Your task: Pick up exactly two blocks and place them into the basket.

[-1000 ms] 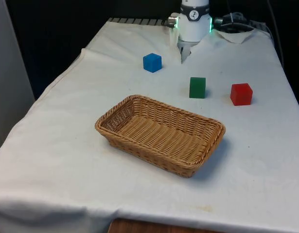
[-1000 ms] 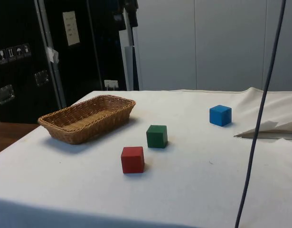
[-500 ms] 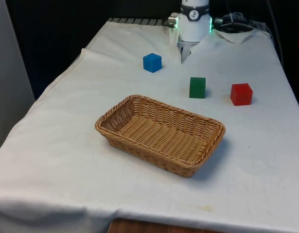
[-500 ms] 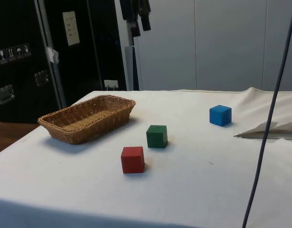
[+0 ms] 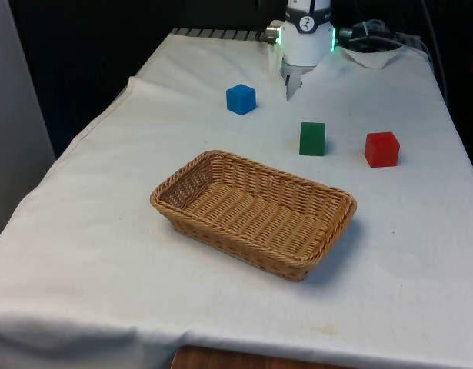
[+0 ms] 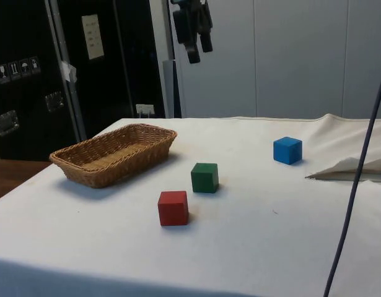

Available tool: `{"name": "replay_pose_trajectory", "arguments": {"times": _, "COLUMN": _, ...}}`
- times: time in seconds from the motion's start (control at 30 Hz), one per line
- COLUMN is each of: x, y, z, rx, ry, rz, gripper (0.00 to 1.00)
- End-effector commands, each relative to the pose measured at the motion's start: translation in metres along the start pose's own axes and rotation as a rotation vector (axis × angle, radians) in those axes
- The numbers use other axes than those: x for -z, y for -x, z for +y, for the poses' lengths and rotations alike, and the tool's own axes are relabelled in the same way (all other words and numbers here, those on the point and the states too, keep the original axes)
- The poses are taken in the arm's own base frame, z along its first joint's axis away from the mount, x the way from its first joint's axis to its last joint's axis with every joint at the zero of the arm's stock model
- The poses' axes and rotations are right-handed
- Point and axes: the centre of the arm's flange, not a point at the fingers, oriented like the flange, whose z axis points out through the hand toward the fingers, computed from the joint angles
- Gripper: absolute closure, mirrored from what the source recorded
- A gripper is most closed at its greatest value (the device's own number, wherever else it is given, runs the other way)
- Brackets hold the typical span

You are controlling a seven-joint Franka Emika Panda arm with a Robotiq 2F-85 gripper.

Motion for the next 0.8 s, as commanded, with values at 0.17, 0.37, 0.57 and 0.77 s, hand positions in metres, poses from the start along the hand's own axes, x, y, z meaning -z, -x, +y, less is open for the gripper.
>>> {"name": "replay_pose_trajectory", "arguments": {"times": 0.17, "x": -0.018, "y": 0.015, "z": 0.001, "rx": -0.02, "ry": 0.031, "rz": 0.01, "gripper": 0.0}}
{"name": "replay_pose_trajectory", "arguments": {"times": 0.37, "x": -0.028, "y": 0.024, "z": 0.003, "rx": -0.026, "ry": 0.04, "rz": 0.012, "gripper": 0.0}}
{"name": "replay_pose_trajectory", "arguments": {"times": 0.57, "x": -0.037, "y": 0.036, "z": 0.007, "rx": -0.028, "ry": 0.039, "rz": 0.02, "gripper": 0.0}}
{"name": "replay_pose_trajectory", "arguments": {"times": 0.77, "x": -0.046, "y": 0.049, "z": 0.012, "rx": -0.027, "ry": 0.03, "rz": 0.038, "gripper": 0.0}}
